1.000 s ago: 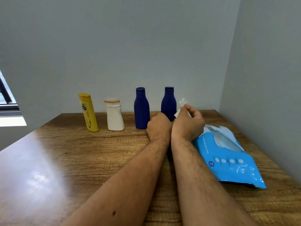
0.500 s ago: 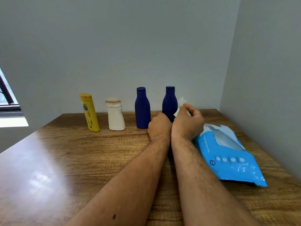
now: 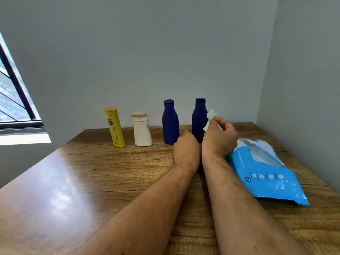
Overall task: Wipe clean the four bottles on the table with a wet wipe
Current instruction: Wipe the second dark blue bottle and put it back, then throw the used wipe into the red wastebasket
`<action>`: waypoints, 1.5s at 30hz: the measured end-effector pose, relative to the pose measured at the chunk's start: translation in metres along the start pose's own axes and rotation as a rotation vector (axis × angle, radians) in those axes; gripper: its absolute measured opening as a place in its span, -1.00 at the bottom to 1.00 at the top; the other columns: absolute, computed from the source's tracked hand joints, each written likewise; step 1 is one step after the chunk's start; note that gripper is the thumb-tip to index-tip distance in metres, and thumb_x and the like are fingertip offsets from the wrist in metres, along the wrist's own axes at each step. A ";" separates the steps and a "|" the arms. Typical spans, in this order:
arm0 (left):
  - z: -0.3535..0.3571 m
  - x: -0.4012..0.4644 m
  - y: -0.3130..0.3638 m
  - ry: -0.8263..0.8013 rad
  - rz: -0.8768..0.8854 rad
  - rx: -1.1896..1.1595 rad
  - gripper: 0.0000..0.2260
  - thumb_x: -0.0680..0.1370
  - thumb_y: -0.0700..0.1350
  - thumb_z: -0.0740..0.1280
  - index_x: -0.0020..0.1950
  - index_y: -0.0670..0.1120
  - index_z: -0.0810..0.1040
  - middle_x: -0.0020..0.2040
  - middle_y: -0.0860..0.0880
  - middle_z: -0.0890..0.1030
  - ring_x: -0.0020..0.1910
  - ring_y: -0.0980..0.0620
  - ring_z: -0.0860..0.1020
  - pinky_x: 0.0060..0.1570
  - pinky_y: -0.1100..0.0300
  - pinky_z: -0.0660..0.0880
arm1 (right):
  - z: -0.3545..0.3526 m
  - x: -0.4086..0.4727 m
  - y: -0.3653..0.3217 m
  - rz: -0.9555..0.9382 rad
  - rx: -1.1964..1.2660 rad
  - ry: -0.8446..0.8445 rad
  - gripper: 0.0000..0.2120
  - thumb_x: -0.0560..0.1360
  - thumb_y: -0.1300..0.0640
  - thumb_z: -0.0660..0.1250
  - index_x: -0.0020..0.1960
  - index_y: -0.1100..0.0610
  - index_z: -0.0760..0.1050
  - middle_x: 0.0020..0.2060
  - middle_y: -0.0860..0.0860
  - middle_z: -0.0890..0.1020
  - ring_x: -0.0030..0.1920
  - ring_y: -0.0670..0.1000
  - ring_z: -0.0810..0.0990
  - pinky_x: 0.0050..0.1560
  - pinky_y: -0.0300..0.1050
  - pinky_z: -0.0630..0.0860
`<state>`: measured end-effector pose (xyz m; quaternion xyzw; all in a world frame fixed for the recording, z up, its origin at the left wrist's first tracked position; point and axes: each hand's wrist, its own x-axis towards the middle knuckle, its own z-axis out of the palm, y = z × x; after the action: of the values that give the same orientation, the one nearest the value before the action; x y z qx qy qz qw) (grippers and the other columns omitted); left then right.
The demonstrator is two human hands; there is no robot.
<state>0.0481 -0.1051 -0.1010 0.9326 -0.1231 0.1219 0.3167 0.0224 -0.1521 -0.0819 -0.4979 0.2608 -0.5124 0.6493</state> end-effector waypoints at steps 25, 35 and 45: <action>-0.198 -0.094 -0.109 0.039 0.142 0.327 -0.66 0.63 -0.01 0.24 0.40 -0.02 0.49 0.32 -0.04 0.59 0.30 -0.06 0.54 0.29 -0.02 0.49 | -0.016 -0.099 -0.062 -0.135 -0.478 -0.663 -0.87 0.53 0.18 0.41 0.05 0.04 0.66 0.03 -0.05 0.67 0.07 -0.07 0.60 0.13 -0.17 0.55; -0.254 -0.116 -0.193 0.156 0.026 0.382 -0.66 0.65 -0.04 0.21 0.42 -0.02 0.48 0.36 -0.06 0.56 0.34 -0.10 0.50 0.27 0.01 0.42 | 0.027 -0.168 -0.051 -0.139 -0.519 -0.821 -0.91 0.48 0.20 0.44 -0.05 0.04 0.68 -0.07 -0.04 0.69 -0.06 -0.08 0.65 -0.01 -0.07 0.66; -0.341 -0.205 -0.265 0.431 -0.186 0.415 -0.67 0.60 -0.05 0.23 0.35 -0.02 0.54 0.28 -0.10 0.62 0.27 -0.16 0.55 0.26 0.00 0.46 | 0.059 -0.322 -0.082 -0.222 -0.301 -1.137 -0.89 0.36 0.17 0.44 -0.28 -0.02 0.65 -0.32 -0.09 0.71 -0.24 -0.09 0.69 -0.09 -0.02 0.67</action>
<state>-0.1140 0.3411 -0.0498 0.9372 0.0602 0.3100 0.1482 -0.0695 0.1699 -0.0406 -0.8048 -0.1114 -0.1879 0.5518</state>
